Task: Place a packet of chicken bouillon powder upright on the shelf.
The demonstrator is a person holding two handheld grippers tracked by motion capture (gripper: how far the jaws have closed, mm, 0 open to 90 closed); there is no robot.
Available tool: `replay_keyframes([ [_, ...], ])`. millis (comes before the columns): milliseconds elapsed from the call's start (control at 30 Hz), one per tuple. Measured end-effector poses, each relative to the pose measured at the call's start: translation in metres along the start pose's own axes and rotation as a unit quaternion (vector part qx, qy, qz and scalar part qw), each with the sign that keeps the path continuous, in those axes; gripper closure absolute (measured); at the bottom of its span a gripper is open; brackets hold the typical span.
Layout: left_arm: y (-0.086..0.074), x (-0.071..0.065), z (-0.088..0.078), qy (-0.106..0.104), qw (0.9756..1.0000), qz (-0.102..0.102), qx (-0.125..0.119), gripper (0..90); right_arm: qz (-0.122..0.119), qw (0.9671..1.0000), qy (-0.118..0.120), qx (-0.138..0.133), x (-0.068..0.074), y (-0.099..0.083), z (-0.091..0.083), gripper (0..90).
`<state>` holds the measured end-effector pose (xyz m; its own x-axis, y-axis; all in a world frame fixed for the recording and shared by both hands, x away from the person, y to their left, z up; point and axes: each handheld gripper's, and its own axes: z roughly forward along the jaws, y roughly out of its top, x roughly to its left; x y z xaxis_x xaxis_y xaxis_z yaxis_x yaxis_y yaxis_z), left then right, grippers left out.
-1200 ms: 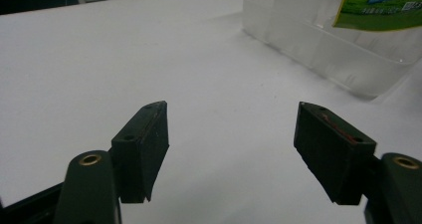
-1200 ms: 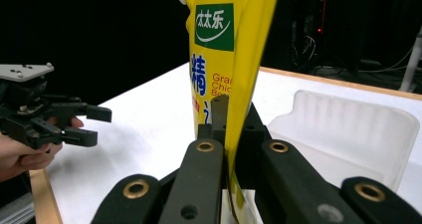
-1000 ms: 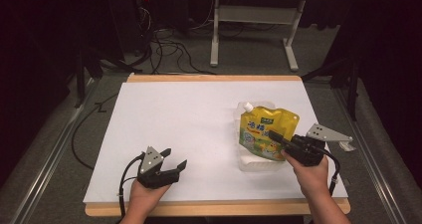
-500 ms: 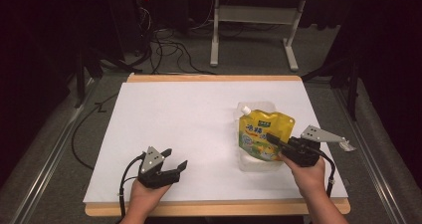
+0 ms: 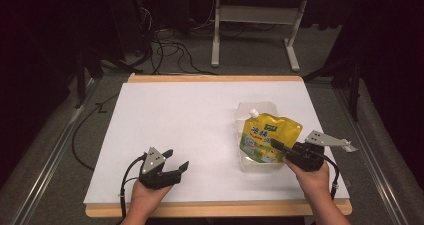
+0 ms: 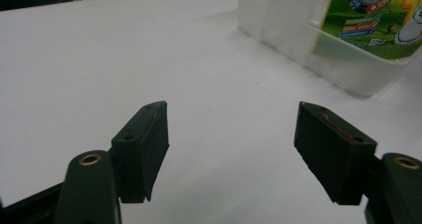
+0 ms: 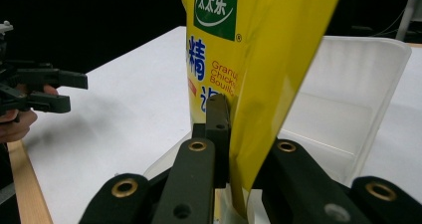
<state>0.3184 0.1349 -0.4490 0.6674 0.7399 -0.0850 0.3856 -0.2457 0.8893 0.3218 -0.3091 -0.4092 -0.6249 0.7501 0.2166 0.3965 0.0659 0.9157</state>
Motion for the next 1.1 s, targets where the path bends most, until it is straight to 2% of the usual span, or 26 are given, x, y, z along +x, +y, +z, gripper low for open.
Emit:
replay_keyframes([
  [200, 0.000, 0.000, 0.001, -0.001, 1.0000, 0.002, 0.003, 30.2, -0.001, 1.0000, 0.000, 0.002, -0.002, -0.003, 0.002, 83.6],
  [367, 0.000, 0.000, 0.002, -0.002, 1.0000, 0.001, 0.002, 30.2, -0.002, 1.0000, -0.004, 0.002, -0.001, -0.002, 0.001, 78.0],
  [400, 0.000, 0.000, 0.002, -0.003, 1.0000, 0.001, 0.002, 30.1, -0.003, 1.0000, -0.007, -0.001, -0.001, -0.001, -0.001, 73.0],
  [467, 0.000, 0.000, 0.002, -0.003, 1.0000, 0.002, 0.002, 30.1, -0.001, 1.0000, -0.007, -0.005, -0.001, 0.000, -0.001, 71.2],
  [500, 0.000, 0.000, 0.002, -0.004, 1.0000, 0.003, 0.003, 30.1, -0.003, 0.9999, -0.007, -0.009, -0.001, 0.002, -0.003, 64.7],
  [533, 0.000, 0.000, 0.002, -0.004, 1.0000, 0.003, 0.003, 30.1, -0.003, 0.9999, -0.007, -0.009, -0.001, 0.002, -0.003, 64.7],
  [567, 0.000, 0.000, 0.002, -0.004, 1.0000, 0.002, 0.002, 30.1, -0.002, 0.9998, -0.010, -0.017, 0.000, 0.003, -0.006, 57.5],
  [633, 0.000, 0.000, 0.002, -0.004, 1.0000, 0.002, 0.002, 30.1, -0.003, 0.9997, -0.012, -0.023, 0.000, 0.005, -0.008, 50.9],
  [667, 0.000, -0.001, 0.002, -0.005, 1.0000, 0.002, 0.001, 30.1, -0.003, 0.9997, -0.012, -0.023, 0.000, 0.005, -0.008, 50.9],
  [700, 0.000, -0.001, 0.002, -0.005, 1.0000, 0.002, 0.001, 30.1, -0.002, 0.9995, -0.015, -0.026, 0.000, 0.006, -0.009, 46.7],
  [733, 0.001, -0.001, 0.003, -0.006, 1.0000, 0.003, 0.001, 30.1, -0.004, 0.9991, -0.025, -0.034, 0.002, 0.009, -0.012, 37.9],
  [800, 0.001, -0.001, 0.003, -0.007, 1.0000, 0.003, 0.001, 30.1, -0.007, 0.9988, -0.029, -0.038, 0.003, 0.010, -0.014, 35.1],
  [833, 0.001, -0.001, 0.003, -0.008, 1.0000, 0.004, 0.002, 30.1, -0.012, 0.9982, -0.036, -0.045, 0.005, 0.014, -0.017, 30.2],
  [1100, 0.002, -0.003, 0.004, -0.016, 0.9999, 0.004, 0.000, 30.1, -0.019, 0.9965, -0.047, -0.066, 0.012, 0.026, -0.035, 27.1],
])
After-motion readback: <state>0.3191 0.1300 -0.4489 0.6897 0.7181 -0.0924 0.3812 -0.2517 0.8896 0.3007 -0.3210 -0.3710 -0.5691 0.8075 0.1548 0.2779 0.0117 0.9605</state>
